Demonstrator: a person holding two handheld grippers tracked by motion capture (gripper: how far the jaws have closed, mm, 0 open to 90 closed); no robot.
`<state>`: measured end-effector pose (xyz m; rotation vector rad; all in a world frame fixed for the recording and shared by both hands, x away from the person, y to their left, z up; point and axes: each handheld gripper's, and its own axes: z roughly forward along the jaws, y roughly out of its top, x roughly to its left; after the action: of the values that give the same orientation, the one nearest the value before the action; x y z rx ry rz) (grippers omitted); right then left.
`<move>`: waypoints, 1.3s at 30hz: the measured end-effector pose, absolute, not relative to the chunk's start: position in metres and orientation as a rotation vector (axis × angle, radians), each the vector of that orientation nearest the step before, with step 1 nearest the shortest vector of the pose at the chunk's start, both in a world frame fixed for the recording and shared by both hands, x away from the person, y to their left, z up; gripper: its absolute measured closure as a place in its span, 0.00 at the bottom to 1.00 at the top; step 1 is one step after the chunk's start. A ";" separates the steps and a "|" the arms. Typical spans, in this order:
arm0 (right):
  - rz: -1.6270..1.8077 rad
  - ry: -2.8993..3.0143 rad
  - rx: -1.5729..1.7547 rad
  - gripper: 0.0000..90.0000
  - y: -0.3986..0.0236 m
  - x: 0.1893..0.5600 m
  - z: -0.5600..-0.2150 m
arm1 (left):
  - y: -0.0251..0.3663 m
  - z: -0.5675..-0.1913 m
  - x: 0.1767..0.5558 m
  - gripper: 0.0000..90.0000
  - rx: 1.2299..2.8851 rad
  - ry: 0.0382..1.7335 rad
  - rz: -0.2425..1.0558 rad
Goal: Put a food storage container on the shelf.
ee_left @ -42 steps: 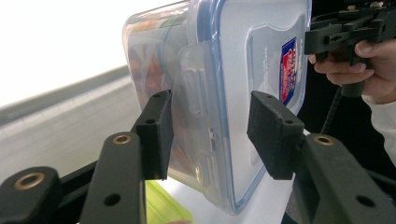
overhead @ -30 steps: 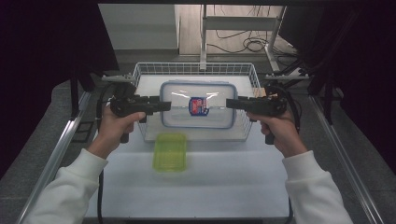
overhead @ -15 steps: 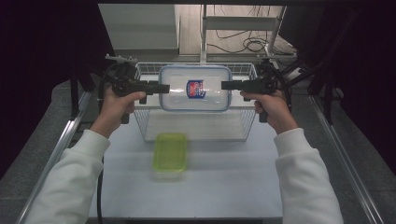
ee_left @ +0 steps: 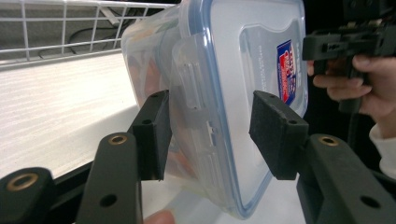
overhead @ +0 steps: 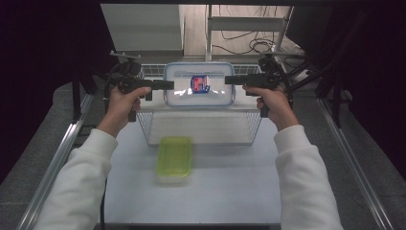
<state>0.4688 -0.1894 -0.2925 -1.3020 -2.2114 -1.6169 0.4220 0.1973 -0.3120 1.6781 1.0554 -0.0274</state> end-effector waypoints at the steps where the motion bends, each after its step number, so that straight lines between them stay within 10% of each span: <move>1: -1.617 -2.203 -1.313 0.54 -0.189 0.470 -0.293 | 0.197 -0.313 0.424 0.54 1.662 1.067 -0.039; 16: -1.668 -2.272 -1.614 0.46 -0.169 0.459 -0.294 | 0.188 -0.324 0.437 0.24 1.649 1.165 -0.018; 26: -1.702 -2.405 -1.538 0.97 -0.190 0.416 -0.293 | 0.203 -0.314 0.411 0.18 1.611 1.122 0.020; 39: -1.591 -2.485 -1.298 0.99 -0.162 0.398 -0.331 | 0.209 -0.317 0.392 0.17 1.636 1.104 0.027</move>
<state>0.3981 -0.1625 -0.3312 -1.2981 -2.4847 -1.5911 0.3920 0.2086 -0.3174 1.6356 1.1036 0.0267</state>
